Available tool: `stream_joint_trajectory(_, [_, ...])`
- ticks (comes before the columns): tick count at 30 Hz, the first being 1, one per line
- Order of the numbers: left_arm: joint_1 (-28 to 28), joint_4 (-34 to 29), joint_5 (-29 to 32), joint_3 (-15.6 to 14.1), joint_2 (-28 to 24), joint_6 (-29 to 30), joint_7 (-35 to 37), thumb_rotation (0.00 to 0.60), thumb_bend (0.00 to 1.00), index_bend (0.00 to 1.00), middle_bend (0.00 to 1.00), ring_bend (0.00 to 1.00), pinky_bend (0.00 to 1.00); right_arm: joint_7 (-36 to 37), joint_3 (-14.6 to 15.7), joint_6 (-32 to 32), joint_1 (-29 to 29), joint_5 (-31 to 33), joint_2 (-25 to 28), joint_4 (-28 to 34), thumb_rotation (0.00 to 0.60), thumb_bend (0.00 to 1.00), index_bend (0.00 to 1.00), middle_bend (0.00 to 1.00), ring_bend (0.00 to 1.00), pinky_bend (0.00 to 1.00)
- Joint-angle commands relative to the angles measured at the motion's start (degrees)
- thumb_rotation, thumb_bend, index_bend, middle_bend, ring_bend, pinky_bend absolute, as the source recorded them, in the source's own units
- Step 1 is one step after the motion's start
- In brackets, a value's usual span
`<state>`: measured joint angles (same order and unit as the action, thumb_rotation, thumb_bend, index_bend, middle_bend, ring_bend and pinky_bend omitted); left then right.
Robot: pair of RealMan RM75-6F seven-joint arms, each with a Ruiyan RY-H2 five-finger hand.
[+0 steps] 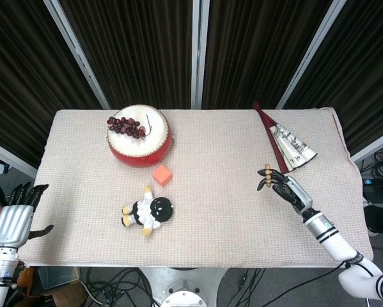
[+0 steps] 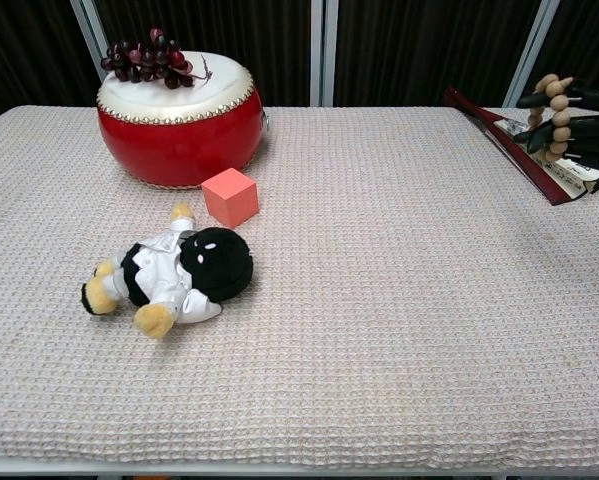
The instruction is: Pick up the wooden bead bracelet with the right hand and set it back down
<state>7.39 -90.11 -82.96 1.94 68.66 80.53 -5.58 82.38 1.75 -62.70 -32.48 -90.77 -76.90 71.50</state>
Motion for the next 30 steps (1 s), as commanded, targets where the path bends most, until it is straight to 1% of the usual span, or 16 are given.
stream_joint_trajectory(1, [0.1,0.1,0.1,0.1,0.1,-0.3,-0.1,0.6,0.0,0.11,0.12,0.0,0.01,-18.2,-2.2,7.4,-2.9,4.7,-3.7,0.0,0.181,0.07,0.24,0.44,0.11,0.0])
stream_joint_trajectory(3, [0.3,0.1,0.3,0.0,0.2,-0.6,-0.1,0.6,0.0,0.11,0.12,0.0,0.01,-26.4,-3.0,8.7,-3.5,6.3,-5.2,-0.4,0.182,0.07,0.24,0.44,0.1,0.0])
stream_joint_trajectory(5, [0.4,0.2,0.4,0.0,0.3,-0.8,-0.1,0.6,0.0,0.11,0.12,0.0,0.01,-37.3,-3.5,10.1,-4.1,8.3,-7.0,-1.1,0.182,0.07,0.23,0.42,0.1,0.0])
stream_joint_trajectory(6, [0.4,0.2,0.5,0.0,0.3,-0.9,-0.1,0.6,0.0,0.11,0.12,0.0,0.01,-43.6,-3.5,10.7,-4.3,9.3,-7.7,-1.3,0.181,0.07,0.22,0.4,0.09,0.0])
stream_joint_trajectory(7, [0.4,0.2,0.5,0.1,0.3,-1.0,-0.1,0.6,0.0,0.11,0.12,0.0,0.01,-48.3,-3.6,11.1,-4.4,10.0,-8.1,-1.3,0.181,0.07,0.21,0.37,0.09,0.0])
stream_joint_trajectory(10, [0.5,0.5,0.8,0.2,0.4,-1.2,0.0,0.6,0.0,0.11,0.12,0.0,0.01,-61.5,-3.7,11.2,-4.3,12.5,-8.3,-0.6,0.182,0.07,0.11,0.24,0.05,0.0])
stream_joint_trajectory(11, [0.5,0.6,0.9,0.2,0.4,-1.2,0.1,0.6,0.0,0.11,0.12,0.0,0.01,-64.7,-3.9,10.7,-4.0,13.3,-8.1,-0.1,0.181,0.08,0.07,0.2,0.03,0.0])
stream_joint_trajectory(13, [0.6,0.8,1.1,0.2,0.4,-1.5,0.2,0.6,0.0,0.11,0.12,0.0,0.01,-70.9,-4.3,8.8,-3.1,14.6,-7.2,1.3,0.18,0.08,0.03,0.15,0.01,0.0])
stream_joint_trajectory(16, [0.7,1.0,1.3,0.3,0.5,-1.7,0.5,0.6,0.0,0.11,0.12,0.0,0.01,-76.9,-4.7,5.4,-1.3,15.7,-4.4,4.3,0.182,0.09,0.0,0.13,0.0,0.0])
stream_joint_trajectory(19, [0.8,1.3,1.4,0.5,0.5,-1.6,0.9,0.6,0.0,0.11,0.12,0.0,0.01,-82.2,-5.3,-1.2,1.7,15.6,-1.6,7.5,0.2,0.09,0.0,0.14,0.0,0.0])
stream_joint_trajectory(21, [0.7,1.6,1.2,0.5,0.7,-1.3,1.0,0.6,0.0,0.11,0.12,0.0,0.01,-84.7,-5.5,-6.7,4.2,14.7,0.5,9.9,0.292,0.11,0.0,0.16,0.01,0.0])
stream_joint_trajectory(22, [0.7,1.8,1.1,0.5,0.9,-1.2,1.0,0.6,0.0,0.11,0.12,0.0,0.01,-85.6,-5.5,-9.0,5.4,14.1,1.4,10.9,0.325,0.12,0.0,0.17,0.01,0.0])
stream_joint_trajectory(23, [0.7,2.0,1.0,0.5,1.0,-1.0,0.9,0.6,0.0,0.11,0.12,0.0,0.01,-86.3,-5.4,-11.2,6.7,13.6,2.4,11.9,0.36,0.13,0.0,0.17,0.01,0.0])
stream_joint_trajectory(24, [0.6,2.1,0.9,0.5,1.1,-0.7,0.8,0.6,0.0,0.11,0.12,0.0,0.01,-86.7,-5.1,-13.2,7.9,13.1,3.4,12.9,0.379,0.14,0.0,0.18,0.01,0.0])
stream_joint_trajectory(28, [0.2,3.0,0.6,0.8,2.0,0.7,0.7,0.6,0.0,0.11,0.12,0.0,0.01,-85.3,-3.2,-21.0,13.7,10.0,7.4,16.9,0.397,0.18,0.0,0.17,0.01,0.0])
stream_joint_trajectory(30, [0.1,3.1,0.7,0.9,2.3,1.1,0.5,0.6,0.0,0.11,0.12,0.0,0.01,-84.4,-2.4,-23.6,16.0,8.8,8.1,17.3,0.397,0.19,0.0,0.15,0.01,0.0])
